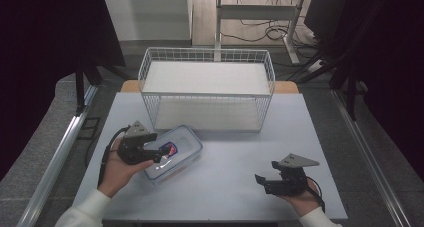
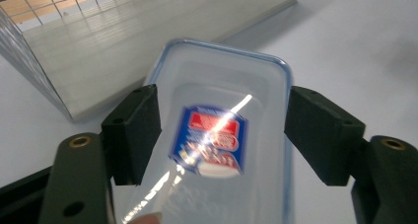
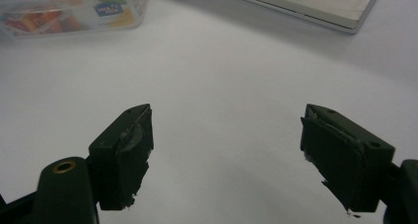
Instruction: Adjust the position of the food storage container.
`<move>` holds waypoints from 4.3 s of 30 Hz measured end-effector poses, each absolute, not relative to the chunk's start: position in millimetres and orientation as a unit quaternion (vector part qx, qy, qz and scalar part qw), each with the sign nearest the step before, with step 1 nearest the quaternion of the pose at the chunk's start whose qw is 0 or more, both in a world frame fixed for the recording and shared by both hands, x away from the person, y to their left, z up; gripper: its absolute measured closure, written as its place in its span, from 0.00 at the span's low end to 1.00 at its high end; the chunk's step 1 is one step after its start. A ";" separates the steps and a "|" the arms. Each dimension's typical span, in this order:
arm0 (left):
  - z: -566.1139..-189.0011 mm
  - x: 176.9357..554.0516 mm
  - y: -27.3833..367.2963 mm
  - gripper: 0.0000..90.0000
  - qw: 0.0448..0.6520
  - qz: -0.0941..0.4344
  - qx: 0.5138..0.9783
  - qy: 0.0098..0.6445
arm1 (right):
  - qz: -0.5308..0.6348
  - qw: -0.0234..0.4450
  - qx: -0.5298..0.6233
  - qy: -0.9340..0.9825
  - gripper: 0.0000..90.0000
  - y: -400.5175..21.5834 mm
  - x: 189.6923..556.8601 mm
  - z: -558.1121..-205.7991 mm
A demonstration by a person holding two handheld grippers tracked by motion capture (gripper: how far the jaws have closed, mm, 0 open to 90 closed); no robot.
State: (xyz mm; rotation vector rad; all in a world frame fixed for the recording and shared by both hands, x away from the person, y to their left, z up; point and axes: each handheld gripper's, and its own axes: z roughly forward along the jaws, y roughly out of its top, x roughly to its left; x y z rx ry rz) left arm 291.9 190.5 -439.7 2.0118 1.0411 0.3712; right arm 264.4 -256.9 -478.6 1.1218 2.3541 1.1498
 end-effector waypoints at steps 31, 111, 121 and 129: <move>-476.3 402.7 179.8 1.00 0.287 0.116 0.852 0.421 | 0.390 0.155 0.383 0.823 0.23 -253.9 268.2 -482.2; -512.1 289.4 217.4 1.00 0.267 0.005 0.844 0.465 | 0.361 0.165 0.382 0.835 0.23 -250.7 268.6 -488.7; -510.7 304.0 187.1 1.00 0.267 -0.001 0.854 0.446 | 0.360 0.165 0.382 0.835 0.23 -251.0 268.5 -488.8; -511.7 314.1 160.3 1.00 0.269 -0.008 0.861 0.432 | 0.359 0.167 0.380 0.836 0.23 -250.8 268.7 -489.0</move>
